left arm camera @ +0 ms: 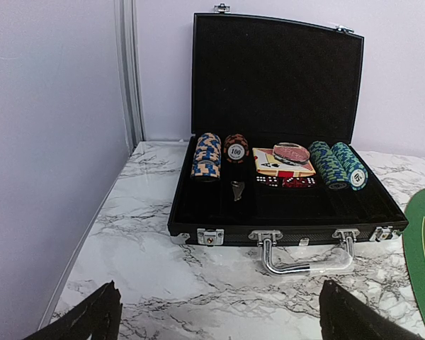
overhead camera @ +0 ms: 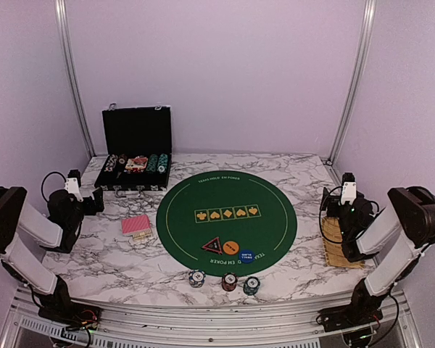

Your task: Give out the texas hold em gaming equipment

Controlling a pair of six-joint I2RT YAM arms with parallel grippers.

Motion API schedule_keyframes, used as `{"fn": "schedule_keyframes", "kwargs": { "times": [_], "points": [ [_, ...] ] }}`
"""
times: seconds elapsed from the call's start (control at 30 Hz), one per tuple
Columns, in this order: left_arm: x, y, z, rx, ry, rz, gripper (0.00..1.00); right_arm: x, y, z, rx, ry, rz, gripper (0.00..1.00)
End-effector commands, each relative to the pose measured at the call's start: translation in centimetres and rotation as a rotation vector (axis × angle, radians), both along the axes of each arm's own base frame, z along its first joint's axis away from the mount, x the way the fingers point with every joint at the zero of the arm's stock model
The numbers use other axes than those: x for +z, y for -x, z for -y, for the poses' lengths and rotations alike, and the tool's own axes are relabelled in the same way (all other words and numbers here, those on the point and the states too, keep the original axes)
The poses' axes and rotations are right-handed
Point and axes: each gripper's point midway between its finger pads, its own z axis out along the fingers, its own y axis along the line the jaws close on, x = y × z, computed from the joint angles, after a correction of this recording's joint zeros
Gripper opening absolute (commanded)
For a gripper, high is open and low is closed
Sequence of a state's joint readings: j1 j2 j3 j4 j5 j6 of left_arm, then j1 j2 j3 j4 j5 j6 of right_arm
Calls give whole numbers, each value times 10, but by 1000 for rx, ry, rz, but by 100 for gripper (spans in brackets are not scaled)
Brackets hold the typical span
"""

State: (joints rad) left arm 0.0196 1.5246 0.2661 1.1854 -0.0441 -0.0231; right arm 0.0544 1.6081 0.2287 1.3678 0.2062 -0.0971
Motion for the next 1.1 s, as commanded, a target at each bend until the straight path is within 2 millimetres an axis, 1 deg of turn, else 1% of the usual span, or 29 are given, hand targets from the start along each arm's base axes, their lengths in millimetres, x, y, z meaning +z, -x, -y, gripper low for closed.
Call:
{"fn": "schedule_keyframes", "kwargs": {
  "times": [0.0,0.4,0.5,0.57,0.6,0.63,0.67,0.7,0.73,0.8,0.9,0.97,1.03,1.07],
  "points": [
    [7,-1,-2,11,4,32,99,7,-2,2,0,-14,22,99],
    [7,-2,-2,9,3,33,99,5,-3,1,1,-18,16,99],
    [7,-1,-2,8,5,33,99,8,-2,3,-9,-17,27,99],
    [11,-2,0,-7,4,43,99,12,0,23,-129,-51,11,99],
    [11,-3,2,-25,2,29,99,13,-3,34,-197,-73,-25,99],
    [12,-4,7,-56,-1,16,99,10,-9,38,-220,-91,-79,99],
    [16,-7,12,-84,-2,8,99,16,-15,36,-208,-79,-97,99],
    [20,-10,13,-93,-1,3,99,22,-17,31,-171,-47,-97,99],
    [23,-11,13,-91,0,-2,99,31,-15,26,-138,-34,-69,99],
    [28,-12,12,-88,0,-11,99,46,-5,26,-138,-55,-20,99],
    [34,-16,12,-94,3,-36,99,59,5,29,-154,-81,10,99],
    [35,-20,12,-93,6,-79,99,67,8,24,-124,-87,11,99],
    [37,-24,12,-96,12,-129,99,75,11,24,-120,-164,19,99],
    [33,-23,13,-101,16,-173,99,78,13,28,-144,-224,36,99]
  ]
}}
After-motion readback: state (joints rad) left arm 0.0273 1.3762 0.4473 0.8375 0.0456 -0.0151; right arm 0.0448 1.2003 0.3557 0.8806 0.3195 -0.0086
